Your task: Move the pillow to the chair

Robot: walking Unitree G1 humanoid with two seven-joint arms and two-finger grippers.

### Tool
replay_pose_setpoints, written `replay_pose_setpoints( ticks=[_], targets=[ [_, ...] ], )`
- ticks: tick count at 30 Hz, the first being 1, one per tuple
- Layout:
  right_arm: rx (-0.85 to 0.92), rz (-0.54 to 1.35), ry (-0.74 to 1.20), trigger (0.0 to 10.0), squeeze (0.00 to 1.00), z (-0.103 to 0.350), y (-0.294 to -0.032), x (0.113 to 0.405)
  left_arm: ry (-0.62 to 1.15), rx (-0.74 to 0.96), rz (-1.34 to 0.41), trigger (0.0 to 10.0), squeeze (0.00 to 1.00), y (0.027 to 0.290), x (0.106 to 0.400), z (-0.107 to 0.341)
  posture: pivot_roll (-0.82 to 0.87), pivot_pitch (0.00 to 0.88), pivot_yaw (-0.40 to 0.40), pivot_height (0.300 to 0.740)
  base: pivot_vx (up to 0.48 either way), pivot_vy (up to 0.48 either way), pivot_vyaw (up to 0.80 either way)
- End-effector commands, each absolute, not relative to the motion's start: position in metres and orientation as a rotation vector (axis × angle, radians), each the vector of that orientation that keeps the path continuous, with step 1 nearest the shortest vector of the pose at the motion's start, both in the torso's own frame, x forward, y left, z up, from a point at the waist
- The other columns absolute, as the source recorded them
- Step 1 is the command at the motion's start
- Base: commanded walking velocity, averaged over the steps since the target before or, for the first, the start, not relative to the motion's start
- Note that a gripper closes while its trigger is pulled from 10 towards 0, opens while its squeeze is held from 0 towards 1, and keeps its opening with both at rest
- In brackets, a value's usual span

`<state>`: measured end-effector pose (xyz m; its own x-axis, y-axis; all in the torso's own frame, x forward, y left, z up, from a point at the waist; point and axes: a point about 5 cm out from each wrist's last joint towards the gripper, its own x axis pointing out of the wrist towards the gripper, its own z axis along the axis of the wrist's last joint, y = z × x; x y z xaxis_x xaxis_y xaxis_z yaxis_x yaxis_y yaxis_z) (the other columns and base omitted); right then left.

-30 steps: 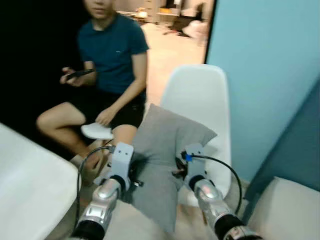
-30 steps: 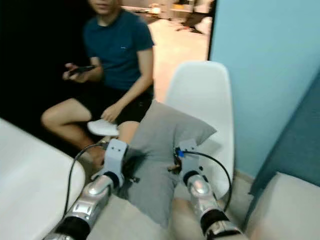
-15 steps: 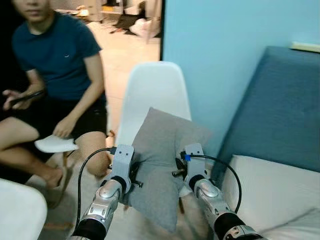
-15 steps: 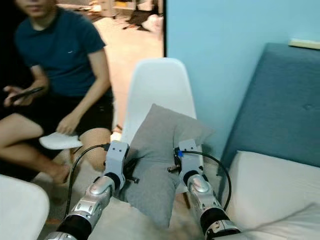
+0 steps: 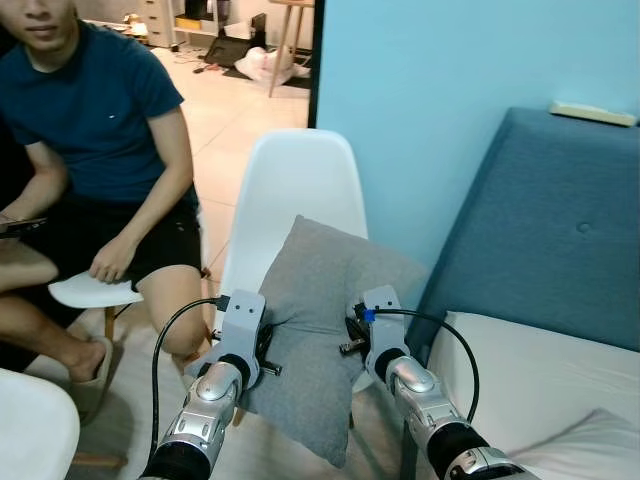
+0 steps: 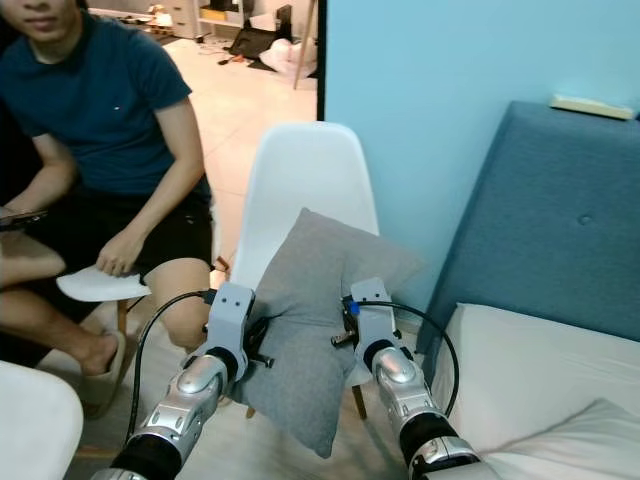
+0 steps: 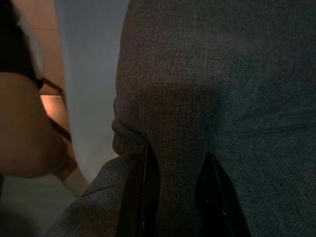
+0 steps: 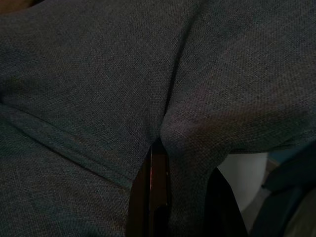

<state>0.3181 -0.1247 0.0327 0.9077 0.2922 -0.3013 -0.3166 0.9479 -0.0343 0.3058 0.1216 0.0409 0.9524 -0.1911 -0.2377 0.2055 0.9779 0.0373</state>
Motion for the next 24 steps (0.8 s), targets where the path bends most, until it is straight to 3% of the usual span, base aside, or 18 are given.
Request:
replay_pose_setpoints(
  ticks=[1, 13, 24],
  targets=[
    [-0.092, 0.204, 0.364, 10.0, 0.0, 0.0211, -0.1557, 0.311, 0.155, 0.074, 0.025, 10.0, 0.0, 0.1674, 0.3117, 0.0551, 0.0, 0.047, -0.044, 0.74, 0.0, 0.0, 0.0],
    [-0.086, 0.21, 0.359, 10.0, 0.0, 0.0231, -0.1531, 0.3132, 0.14, 0.036, 0.001, 10.0, 0.0, 0.166, 0.3115, 0.058, 0.01, 0.042, -0.044, 0.74, 0.0, 0.0, 0.0],
    [-0.075, 0.209, 0.35, 10.0, 0.0, 0.0234, -0.1513, 0.313, 0.135, 0.034, -0.013, 10.0, 0.0, 0.1658, 0.3117, 0.0589, 0.01, 0.042, -0.036, 0.74, 0.283, 0.0, 0.0]
  ],
)
